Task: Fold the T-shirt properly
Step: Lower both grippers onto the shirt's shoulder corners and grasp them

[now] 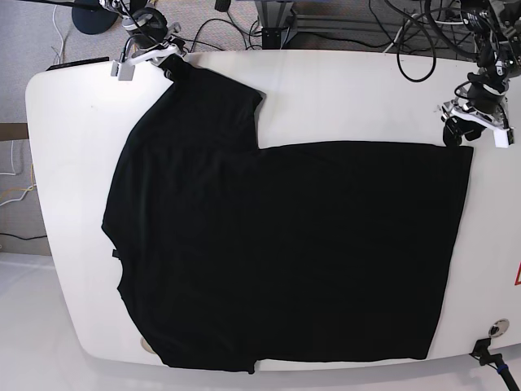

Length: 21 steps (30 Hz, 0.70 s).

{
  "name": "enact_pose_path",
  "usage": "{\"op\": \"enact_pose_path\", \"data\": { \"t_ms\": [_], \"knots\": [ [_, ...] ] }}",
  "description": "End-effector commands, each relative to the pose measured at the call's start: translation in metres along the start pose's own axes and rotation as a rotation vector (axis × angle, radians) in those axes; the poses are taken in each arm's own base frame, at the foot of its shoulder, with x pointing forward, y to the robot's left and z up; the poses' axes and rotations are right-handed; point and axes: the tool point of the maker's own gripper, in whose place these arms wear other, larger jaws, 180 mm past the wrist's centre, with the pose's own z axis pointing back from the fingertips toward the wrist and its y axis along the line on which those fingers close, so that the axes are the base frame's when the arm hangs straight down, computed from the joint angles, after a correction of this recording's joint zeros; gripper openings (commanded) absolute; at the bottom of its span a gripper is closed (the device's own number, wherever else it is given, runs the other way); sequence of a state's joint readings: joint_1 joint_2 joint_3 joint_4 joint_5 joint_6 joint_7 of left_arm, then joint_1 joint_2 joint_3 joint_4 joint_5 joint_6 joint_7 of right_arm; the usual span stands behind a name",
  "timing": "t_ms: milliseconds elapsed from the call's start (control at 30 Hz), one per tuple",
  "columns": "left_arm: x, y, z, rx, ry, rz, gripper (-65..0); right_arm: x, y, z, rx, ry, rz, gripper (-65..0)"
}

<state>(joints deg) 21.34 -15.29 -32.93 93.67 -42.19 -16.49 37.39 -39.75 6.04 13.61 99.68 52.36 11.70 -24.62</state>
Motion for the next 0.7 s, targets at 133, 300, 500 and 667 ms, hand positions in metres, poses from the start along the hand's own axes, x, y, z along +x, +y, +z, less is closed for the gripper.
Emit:
{"op": "enact_pose_path", "data": {
  "t_ms": [133, 300, 500, 667],
  "knots": [
    [0.012, 0.022, -0.019, 0.025, -0.010, 0.056, -23.8, 0.002, -0.004, 0.003, -0.011, 0.014, 0.033, -65.0],
    [0.012, 0.038, -0.035, 0.045, 0.028, 0.100, -21.6, 0.007, -0.002, 0.001, -0.004, 0.006, 0.041, -65.0],
    [0.005, 0.038, -0.055, 0.034, 0.086, 0.103, -21.6, 0.007, -0.001, 0.001, -0.002, 0.005, 0.037, -65.0],
    [-0.004, 0.032, -0.060, 0.021, 0.112, 0.109, -21.8, 0.007, -0.001, 0.001, -0.002, 0.005, 0.037, -65.0]
  ]
}}
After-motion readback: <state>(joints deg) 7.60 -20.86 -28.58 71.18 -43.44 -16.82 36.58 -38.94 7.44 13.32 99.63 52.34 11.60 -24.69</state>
